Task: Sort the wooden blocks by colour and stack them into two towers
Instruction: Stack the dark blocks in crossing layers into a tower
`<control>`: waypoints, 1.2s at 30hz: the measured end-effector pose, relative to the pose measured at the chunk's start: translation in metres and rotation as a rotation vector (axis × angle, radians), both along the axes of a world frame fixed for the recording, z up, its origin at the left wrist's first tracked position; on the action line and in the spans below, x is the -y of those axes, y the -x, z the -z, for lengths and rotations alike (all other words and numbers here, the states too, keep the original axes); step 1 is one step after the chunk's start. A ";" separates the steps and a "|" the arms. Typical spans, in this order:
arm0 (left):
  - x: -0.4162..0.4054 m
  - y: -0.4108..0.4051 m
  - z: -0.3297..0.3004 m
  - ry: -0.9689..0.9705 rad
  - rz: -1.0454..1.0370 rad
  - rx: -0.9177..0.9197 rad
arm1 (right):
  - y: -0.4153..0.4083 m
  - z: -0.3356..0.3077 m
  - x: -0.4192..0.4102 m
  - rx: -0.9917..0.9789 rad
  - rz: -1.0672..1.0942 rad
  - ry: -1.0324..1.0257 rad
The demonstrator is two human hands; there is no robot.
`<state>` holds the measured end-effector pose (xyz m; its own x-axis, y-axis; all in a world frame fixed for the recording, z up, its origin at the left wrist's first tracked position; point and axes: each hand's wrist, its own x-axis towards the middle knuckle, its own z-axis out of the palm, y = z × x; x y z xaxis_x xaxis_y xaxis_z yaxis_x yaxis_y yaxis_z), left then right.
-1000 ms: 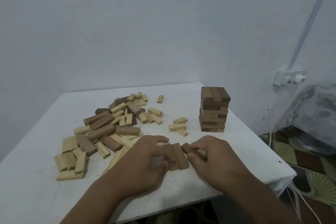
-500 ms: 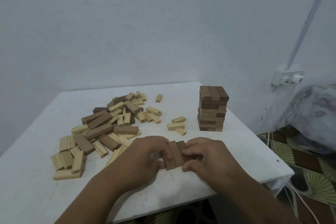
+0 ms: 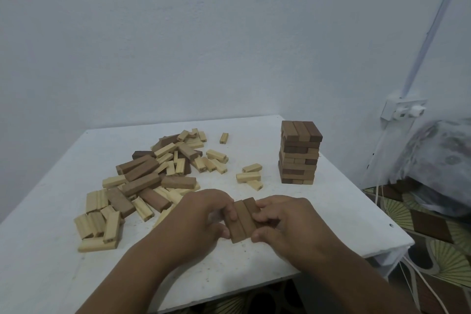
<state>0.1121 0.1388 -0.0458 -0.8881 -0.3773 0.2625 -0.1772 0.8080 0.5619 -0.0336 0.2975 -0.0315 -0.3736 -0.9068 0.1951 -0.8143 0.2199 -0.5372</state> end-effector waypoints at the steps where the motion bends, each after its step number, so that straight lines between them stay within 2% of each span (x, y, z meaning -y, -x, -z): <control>1: 0.000 0.000 -0.001 -0.001 -0.009 0.004 | -0.001 0.000 -0.001 0.008 -0.005 -0.001; 6: -0.004 -0.002 -0.007 -0.024 -0.057 0.041 | -0.011 0.003 0.001 0.023 0.042 -0.002; 11: -0.001 -0.005 -0.011 -0.067 -0.011 0.062 | -0.011 0.005 0.001 0.077 0.031 0.028; 15: -0.002 -0.012 -0.012 0.043 0.049 0.114 | -0.004 0.004 -0.001 0.173 -0.025 -0.044; 17: -0.003 -0.014 -0.014 0.035 0.103 0.140 | 0.000 0.002 -0.004 0.206 -0.063 -0.045; 22: -0.001 -0.013 -0.014 0.011 0.095 0.148 | 0.008 0.003 -0.009 0.201 -0.080 -0.014; 27: -0.001 -0.016 -0.015 0.024 0.073 0.140 | 0.014 0.003 -0.014 0.123 -0.022 -0.085; 36: -0.005 -0.016 -0.018 -0.009 -0.004 0.146 | 0.013 0.004 -0.014 0.150 -0.016 -0.034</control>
